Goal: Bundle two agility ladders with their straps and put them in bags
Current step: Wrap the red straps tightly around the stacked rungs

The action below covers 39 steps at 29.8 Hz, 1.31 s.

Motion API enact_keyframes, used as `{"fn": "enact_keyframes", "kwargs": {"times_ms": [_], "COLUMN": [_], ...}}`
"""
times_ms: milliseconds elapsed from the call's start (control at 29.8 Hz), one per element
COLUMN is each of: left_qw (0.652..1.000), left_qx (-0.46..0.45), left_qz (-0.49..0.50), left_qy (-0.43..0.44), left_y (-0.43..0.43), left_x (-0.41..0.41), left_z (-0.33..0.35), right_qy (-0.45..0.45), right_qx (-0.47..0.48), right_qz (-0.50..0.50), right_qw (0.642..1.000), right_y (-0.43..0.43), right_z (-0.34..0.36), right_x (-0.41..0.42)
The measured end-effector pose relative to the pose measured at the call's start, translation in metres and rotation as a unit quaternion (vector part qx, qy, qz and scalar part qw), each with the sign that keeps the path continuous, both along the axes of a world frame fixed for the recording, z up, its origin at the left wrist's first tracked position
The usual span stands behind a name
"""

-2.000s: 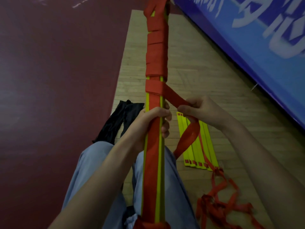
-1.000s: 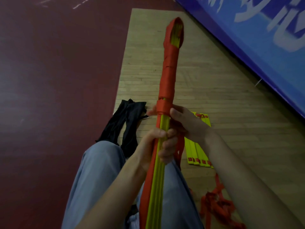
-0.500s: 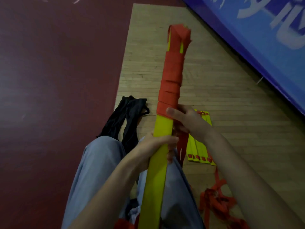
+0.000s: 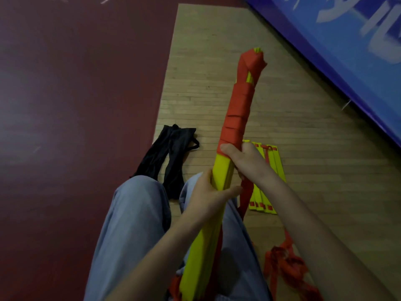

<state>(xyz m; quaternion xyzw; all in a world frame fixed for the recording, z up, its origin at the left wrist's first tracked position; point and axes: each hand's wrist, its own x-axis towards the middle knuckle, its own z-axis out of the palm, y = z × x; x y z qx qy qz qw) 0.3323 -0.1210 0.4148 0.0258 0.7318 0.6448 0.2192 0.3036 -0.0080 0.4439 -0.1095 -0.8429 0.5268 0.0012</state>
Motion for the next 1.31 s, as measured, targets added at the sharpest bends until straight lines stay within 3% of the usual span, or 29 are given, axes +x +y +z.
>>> {"fn": "enact_keyframes", "kwargs": {"times_ms": [101, 202, 269, 336, 370, 403, 437, 571, 672, 739, 806, 874, 941, 1041, 1142, 1209, 1310], "left_qw": [0.999, 0.970, 0.895, 0.801, 0.770, 0.764, 0.783, 0.957, 0.995, 0.999, 0.997, 0.998, 0.982, 0.896, 0.818, 0.829, 0.929], "left_qx": [0.018, 0.212, 0.375, 0.484, 0.511, 0.513, 0.489, 0.198, 0.080, 0.037, 0.009, 0.047, 0.163, 0.360, 0.442, 0.423, 0.267], "left_qz": [0.025, -0.043, -0.149, -0.263, -0.297, -0.307, -0.300, -0.134, -0.012, 0.020, 0.037, 0.040, 0.001, -0.148, -0.286, -0.286, -0.167], "left_qy": [-0.007, -0.110, -0.190, -0.233, -0.240, -0.241, -0.239, -0.164, -0.065, 0.028, 0.065, 0.009, -0.095, -0.215, -0.231, -0.226, -0.196], "left_y": [-0.001, -0.009, -0.012, -0.011, -0.012, -0.014, -0.016, -0.028, -0.023, -0.014, -0.009, -0.011, -0.014, -0.019, -0.025, -0.028, -0.033], "left_x": [-0.001, -0.005, -0.007, -0.010, -0.012, -0.014, -0.015, -0.017, -0.013, -0.006, -0.005, -0.007, -0.011, -0.009, -0.010, -0.012, -0.016], "left_z": [-0.001, 0.007, 0.015, 0.020, 0.021, 0.023, 0.023, 0.025, 0.024, 0.022, 0.019, 0.020, 0.020, 0.020, 0.011, 0.010, 0.015], "right_qy": [-0.001, 0.001, 0.001, -0.007, -0.004, 0.004, 0.013, 0.058, 0.088, 0.103, 0.114, 0.107, 0.085, 0.036, -0.002, 0.012, 0.035], "right_qx": [0.000, -0.119, -0.232, -0.294, -0.308, -0.307, -0.293, -0.154, -0.050, -0.032, -0.010, -0.020, -0.103, -0.215, -0.277, -0.264, -0.188], "right_qz": [0.063, 0.104, 0.101, 0.092, 0.092, 0.097, 0.105, 0.052, 0.006, 0.002, 0.026, 0.069, 0.077, 0.092, 0.126, 0.122, 0.092], "right_qw": [0.998, 0.987, 0.967, 0.951, 0.947, 0.947, 0.950, 0.985, 0.995, 0.994, 0.993, 0.992, 0.988, 0.972, 0.953, 0.957, 0.977], "right_y": [0.007, 0.018, 0.018, 0.013, 0.011, 0.009, 0.007, 0.007, 0.003, 0.000, -0.001, 0.001, 0.005, 0.007, 0.001, 0.001, 0.003], "right_z": [0.004, 0.008, 0.009, 0.014, 0.016, 0.020, 0.022, 0.021, 0.021, 0.022, 0.027, 0.030, 0.025, 0.013, 0.013, 0.018, 0.021], "right_x": [0.003, 0.010, 0.015, 0.020, 0.020, 0.021, 0.021, 0.016, 0.013, 0.012, 0.012, 0.011, 0.008, 0.011, 0.020, 0.021, 0.014]}}
